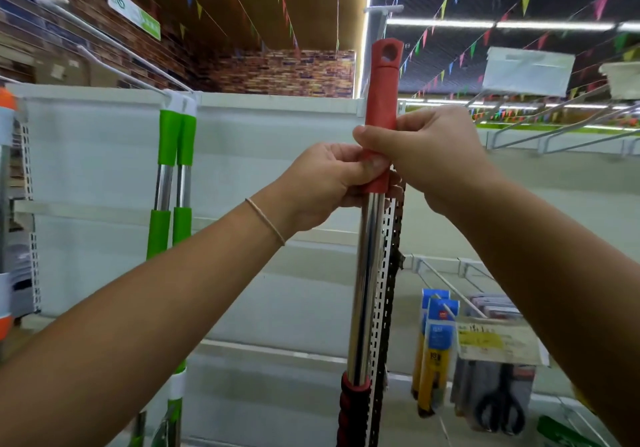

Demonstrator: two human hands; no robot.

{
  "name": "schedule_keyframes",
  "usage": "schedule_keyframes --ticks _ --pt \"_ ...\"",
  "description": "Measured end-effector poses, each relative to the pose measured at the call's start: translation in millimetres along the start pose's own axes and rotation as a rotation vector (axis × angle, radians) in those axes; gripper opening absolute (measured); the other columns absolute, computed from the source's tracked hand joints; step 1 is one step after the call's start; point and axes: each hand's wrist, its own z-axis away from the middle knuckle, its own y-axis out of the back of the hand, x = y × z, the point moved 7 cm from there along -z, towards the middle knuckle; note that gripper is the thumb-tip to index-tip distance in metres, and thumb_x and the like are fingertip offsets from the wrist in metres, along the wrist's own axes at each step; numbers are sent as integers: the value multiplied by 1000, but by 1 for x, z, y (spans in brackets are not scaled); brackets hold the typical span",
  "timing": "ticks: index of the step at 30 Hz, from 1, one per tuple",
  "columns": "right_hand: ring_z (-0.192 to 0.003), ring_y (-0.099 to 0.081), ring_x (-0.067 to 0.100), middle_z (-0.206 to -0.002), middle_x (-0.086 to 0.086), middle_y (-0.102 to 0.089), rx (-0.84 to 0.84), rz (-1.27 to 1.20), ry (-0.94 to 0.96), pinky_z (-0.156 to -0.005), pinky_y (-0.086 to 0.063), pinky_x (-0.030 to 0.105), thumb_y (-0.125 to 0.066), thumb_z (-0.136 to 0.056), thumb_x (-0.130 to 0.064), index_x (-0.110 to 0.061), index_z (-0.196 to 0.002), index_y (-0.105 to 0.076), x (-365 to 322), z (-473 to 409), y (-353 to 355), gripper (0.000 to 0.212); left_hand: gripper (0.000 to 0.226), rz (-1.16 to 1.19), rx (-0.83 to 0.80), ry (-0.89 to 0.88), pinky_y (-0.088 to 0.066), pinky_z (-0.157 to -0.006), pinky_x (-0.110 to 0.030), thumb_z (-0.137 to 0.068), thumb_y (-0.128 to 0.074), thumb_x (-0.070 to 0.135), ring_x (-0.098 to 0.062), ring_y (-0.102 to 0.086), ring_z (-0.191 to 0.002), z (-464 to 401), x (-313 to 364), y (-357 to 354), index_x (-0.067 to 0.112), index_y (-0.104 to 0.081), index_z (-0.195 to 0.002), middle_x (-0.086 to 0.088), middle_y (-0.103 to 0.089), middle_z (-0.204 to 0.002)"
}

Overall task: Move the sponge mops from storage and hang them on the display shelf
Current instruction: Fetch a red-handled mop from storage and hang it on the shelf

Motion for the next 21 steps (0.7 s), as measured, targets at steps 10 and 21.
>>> schedule_keyframes --ticks 10,21 --pt "-64 -74 14 -79 7 -75 -12 18 -3 -57 -61 26 -81 -80 -30 -10 -81 -75 12 -16 -11 21 34 30 86 15 -59 -86 -45 -90 -63 13 -34 -72 -95 -12 -12 18 -11 -62 -115 -23 -71 -104" --pt "-52 -65 8 -69 0 -73 -9 150 -14 -58 -57 28 -78 -80 -41 -16 -78 -74 49 -32 -25 25 25 -196 151 112 -56 -89 -52 -90 -68 18 -44 -66 -103 -17 -48 27 -3 -68 -104 -23 -68 -96"
